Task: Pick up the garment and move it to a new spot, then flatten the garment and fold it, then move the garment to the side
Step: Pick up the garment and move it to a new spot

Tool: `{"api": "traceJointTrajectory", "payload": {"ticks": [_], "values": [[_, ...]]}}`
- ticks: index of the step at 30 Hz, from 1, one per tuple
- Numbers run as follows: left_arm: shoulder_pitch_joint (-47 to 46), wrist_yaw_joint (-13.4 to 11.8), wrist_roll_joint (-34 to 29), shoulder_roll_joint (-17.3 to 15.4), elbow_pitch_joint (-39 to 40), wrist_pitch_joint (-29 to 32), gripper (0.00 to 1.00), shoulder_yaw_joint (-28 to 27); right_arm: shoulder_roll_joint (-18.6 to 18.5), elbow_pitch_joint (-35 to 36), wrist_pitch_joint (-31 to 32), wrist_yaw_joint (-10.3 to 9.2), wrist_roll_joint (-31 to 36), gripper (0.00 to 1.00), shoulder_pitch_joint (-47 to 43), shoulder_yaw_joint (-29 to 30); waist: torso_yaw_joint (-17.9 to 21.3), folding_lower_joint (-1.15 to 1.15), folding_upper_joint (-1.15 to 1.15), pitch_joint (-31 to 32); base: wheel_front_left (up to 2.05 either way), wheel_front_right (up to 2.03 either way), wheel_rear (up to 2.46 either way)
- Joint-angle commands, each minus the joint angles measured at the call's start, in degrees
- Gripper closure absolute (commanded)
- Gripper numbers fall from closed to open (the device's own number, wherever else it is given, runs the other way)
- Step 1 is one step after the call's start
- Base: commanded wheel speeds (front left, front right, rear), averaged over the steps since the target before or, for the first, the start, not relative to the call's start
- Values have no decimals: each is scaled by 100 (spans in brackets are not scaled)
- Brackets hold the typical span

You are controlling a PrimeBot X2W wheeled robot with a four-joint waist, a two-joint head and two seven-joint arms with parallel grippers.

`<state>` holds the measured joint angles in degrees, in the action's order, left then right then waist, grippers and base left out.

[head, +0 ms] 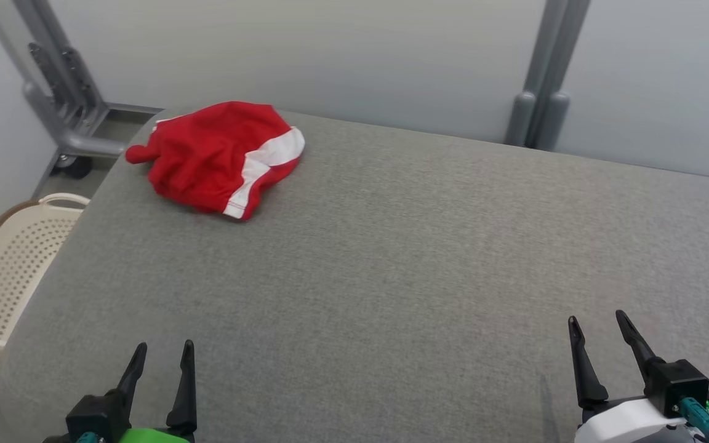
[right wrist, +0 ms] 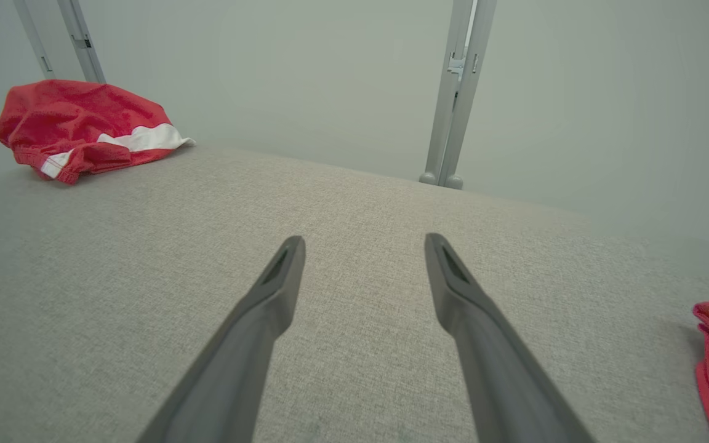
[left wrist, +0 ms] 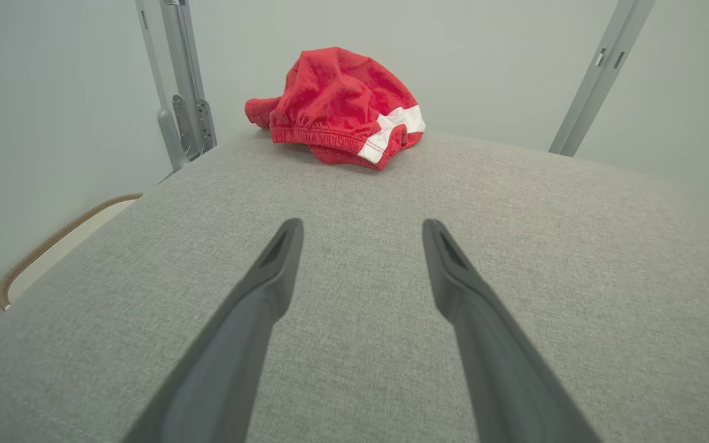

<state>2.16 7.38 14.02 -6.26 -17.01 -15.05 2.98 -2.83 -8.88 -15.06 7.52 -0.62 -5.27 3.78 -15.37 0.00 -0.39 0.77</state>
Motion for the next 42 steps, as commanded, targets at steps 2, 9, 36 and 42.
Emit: {"api": "traceJointTrajectory", "payload": {"ticks": [2,9,36,42], "values": [[144,10,-62,-5,23,-16,0,-62,-15,-15,-15,-7,-66,0,15,-38,-1074,0,39,137,0,0,0],[317,-1,-63,104,243,-15,0,-429,-21,-283,-15,-7,0,0,371,-489,-1387,0,39,7,0,0,0],[-5176,16,1595,-285,-2065,1651,0,616,-799,644,-15,-7,662,0,1873,-395,-543,0,39,-3107,0,0,0],[-5912,8,2283,-842,-2805,2166,0,1239,-765,865,-15,-7,696,0,2007,-519,-23,0,39,-3593,0,0,0]]}}
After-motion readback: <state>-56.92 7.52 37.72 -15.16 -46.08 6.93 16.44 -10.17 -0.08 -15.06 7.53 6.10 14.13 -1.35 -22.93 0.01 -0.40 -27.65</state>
